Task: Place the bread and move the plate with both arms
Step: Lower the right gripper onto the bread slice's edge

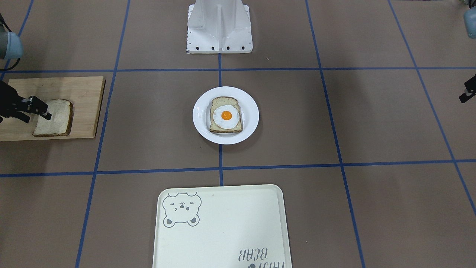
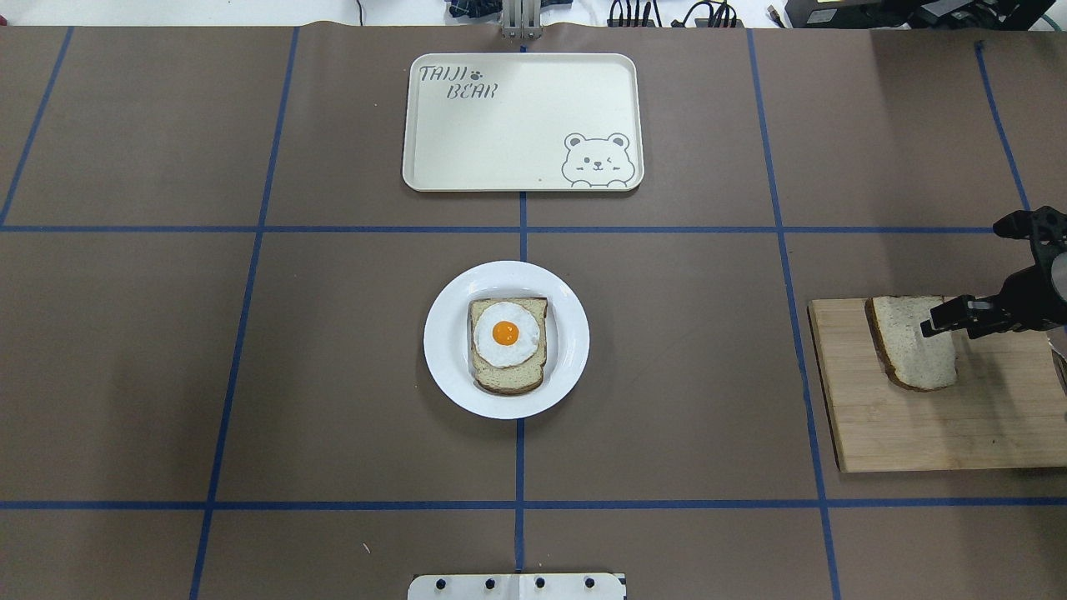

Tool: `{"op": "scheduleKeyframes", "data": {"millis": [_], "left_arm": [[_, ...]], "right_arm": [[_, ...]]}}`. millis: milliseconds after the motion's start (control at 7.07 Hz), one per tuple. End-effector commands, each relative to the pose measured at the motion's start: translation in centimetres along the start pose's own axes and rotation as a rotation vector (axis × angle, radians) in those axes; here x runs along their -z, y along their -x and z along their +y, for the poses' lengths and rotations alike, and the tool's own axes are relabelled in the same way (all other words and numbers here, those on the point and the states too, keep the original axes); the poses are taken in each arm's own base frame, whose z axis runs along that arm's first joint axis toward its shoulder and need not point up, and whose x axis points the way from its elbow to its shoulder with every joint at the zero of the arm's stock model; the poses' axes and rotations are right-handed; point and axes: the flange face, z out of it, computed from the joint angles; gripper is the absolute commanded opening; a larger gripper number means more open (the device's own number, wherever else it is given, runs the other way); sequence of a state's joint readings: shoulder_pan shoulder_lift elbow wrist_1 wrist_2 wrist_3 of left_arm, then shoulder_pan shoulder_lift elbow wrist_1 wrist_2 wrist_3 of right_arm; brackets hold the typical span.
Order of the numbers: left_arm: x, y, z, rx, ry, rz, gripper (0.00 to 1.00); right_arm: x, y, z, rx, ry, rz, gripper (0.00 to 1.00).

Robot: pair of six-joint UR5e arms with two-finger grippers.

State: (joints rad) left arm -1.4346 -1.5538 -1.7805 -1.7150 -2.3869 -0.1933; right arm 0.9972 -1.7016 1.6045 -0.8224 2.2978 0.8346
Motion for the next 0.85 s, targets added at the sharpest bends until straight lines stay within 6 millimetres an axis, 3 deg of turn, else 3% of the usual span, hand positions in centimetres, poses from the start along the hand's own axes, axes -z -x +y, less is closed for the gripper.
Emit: {"op": "scheduleKeyframes", "data": {"millis": [0, 283, 707], "left_arm": [[0.19, -0.14, -0.16, -0.003, -0.004, 0.0, 0.98], [0.22, -0.2, -0.23, -0.004, -0.005, 0.001, 0.98], [0.24, -0.35, -0.37, -0.007, -0.006, 0.001, 0.98]], "right_arm": [[-0.34, -0.23, -0.06, -0.004, 0.005, 0.004, 0.5], [-0.39, -0.09, 0.08, 0.005, 0.017, -0.007, 0.0], [-0.52, -0.05, 0.51, 0.004, 0.062, -0.043, 0.0]]}}
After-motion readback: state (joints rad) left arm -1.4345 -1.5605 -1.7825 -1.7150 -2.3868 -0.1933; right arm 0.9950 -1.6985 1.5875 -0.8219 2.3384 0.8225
